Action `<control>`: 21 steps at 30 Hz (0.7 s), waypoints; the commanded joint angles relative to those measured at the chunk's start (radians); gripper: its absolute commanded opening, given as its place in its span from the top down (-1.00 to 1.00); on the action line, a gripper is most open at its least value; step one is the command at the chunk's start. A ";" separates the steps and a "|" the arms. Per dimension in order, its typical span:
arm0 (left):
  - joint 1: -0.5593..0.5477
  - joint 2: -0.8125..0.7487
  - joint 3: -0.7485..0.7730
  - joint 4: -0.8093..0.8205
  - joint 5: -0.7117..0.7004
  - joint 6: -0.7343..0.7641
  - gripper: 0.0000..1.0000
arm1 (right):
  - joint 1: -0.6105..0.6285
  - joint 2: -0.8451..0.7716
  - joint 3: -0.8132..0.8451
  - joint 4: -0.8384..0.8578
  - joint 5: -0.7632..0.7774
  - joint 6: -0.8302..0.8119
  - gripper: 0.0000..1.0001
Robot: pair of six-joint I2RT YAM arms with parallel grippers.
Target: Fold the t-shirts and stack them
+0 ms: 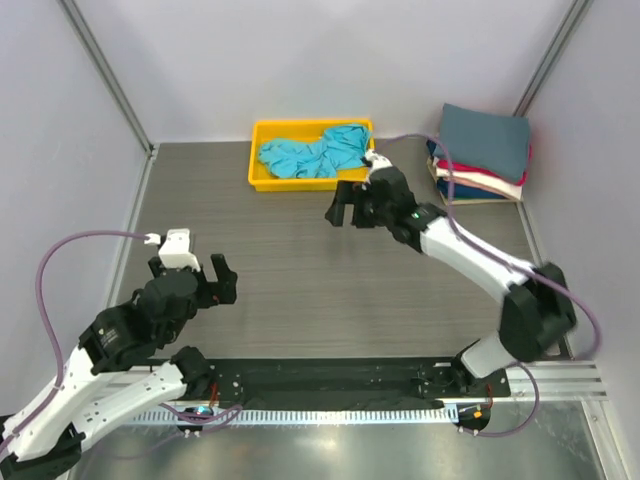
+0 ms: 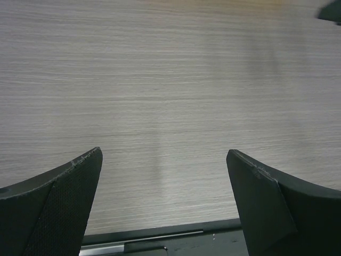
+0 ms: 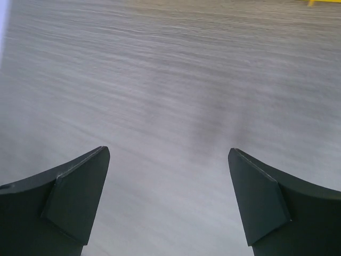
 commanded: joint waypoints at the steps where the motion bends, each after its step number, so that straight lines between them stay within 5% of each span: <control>1: -0.003 -0.026 0.019 0.040 -0.018 0.006 -0.99 | 0.020 -0.213 -0.159 0.060 0.045 0.056 -0.99; 6: -0.004 0.074 0.021 0.181 0.031 0.051 -1.00 | 0.165 -0.496 -0.451 0.054 0.203 0.116 -0.99; 10: -0.001 0.297 0.129 0.303 -0.037 0.127 -1.00 | 0.305 -0.636 -0.599 0.044 0.372 0.228 -0.99; 21: 0.392 1.114 0.717 0.377 0.320 0.146 -1.00 | 0.356 -0.868 -0.788 -0.015 0.458 0.250 -0.99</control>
